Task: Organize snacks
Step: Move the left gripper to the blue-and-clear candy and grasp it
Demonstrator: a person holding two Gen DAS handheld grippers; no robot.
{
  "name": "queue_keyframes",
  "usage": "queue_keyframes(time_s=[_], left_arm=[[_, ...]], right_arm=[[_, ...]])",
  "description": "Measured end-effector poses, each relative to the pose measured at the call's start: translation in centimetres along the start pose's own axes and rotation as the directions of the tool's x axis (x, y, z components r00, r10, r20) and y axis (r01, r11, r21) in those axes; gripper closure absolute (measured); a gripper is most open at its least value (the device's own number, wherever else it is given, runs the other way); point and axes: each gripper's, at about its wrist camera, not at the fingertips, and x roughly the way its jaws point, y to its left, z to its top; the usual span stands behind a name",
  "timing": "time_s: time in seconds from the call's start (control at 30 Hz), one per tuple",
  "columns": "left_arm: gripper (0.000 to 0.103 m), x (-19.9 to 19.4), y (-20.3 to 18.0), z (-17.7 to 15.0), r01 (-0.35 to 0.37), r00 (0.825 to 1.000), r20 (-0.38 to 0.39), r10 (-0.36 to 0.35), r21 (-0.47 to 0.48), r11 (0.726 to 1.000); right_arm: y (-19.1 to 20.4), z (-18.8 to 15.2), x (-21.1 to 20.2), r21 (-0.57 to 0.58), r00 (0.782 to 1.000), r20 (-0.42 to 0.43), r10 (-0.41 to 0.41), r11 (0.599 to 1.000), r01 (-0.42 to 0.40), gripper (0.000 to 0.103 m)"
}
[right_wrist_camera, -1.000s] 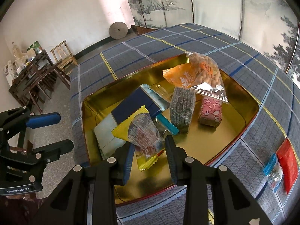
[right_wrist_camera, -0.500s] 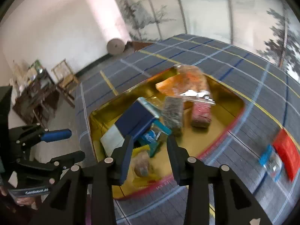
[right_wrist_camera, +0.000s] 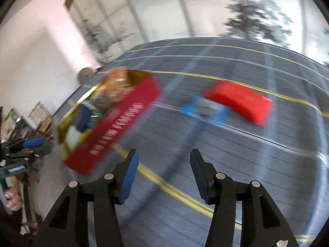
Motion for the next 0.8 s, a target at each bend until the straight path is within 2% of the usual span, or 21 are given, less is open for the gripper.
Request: queue_keyframes(time_s=[0.23,0.53,0.67,0.8], left_arm=[[0.05,-0.5,-1.7,0.4,-0.01,1.0,0.008,0.01,0.048,0.999],[0.05,-1.1,-5.8,1.3,-0.016,1.0,0.022,0.013,0.153,0.988],[0.05,-0.9,-8.1,2.4,0.072,0.997,-0.019,-0.07,0.202,0.977],[0.05,-0.5,-11.4,4.0,0.2,0.98,-0.066,-0.189,0.247,0.948]], right_arm=[[-8.0,-2.4,-3.8,0.153,0.985,0.04,-0.166,0.976,0.158,0.048],[-13.7,-3.7,-6.4,0.248,0.945,0.048,-0.323,0.921,0.302,0.035],[-15.1,-4.0,-7.3,0.297,0.943,0.079,-0.322,0.911,0.286,0.027],[-15.0,-4.2,-7.7,0.3,0.945,0.114,-0.306,0.917,0.261,0.022]])
